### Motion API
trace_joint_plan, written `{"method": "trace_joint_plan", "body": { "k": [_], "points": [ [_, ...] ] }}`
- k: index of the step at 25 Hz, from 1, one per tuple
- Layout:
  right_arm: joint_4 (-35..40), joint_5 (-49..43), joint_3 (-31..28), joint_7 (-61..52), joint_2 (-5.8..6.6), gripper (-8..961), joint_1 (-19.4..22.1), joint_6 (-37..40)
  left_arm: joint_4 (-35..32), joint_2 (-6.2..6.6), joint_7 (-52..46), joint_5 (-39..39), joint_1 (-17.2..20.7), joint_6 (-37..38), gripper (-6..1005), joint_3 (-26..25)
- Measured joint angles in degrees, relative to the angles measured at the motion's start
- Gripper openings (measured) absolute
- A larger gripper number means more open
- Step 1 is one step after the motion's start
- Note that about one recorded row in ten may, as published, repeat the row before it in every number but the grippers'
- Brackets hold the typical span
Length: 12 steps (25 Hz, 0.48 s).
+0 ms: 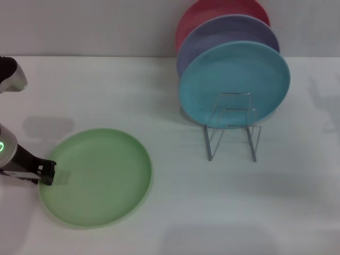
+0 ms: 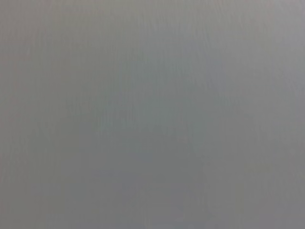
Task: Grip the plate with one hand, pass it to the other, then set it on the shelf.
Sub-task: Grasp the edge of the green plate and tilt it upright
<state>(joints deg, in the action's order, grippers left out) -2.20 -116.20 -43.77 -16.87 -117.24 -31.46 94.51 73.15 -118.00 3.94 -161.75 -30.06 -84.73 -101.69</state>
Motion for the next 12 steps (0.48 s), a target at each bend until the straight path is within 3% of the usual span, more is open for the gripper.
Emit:
{"method": "trace_joint_plan", "body": {
  "k": [12],
  "points": [
    [0.2, 0.0, 0.0, 0.0, 0.07, 716, -0.1, 0.1, -0.5, -0.16, 3.5, 0.3, -0.5, -0.1, 68, -0.3]
  ]
}}
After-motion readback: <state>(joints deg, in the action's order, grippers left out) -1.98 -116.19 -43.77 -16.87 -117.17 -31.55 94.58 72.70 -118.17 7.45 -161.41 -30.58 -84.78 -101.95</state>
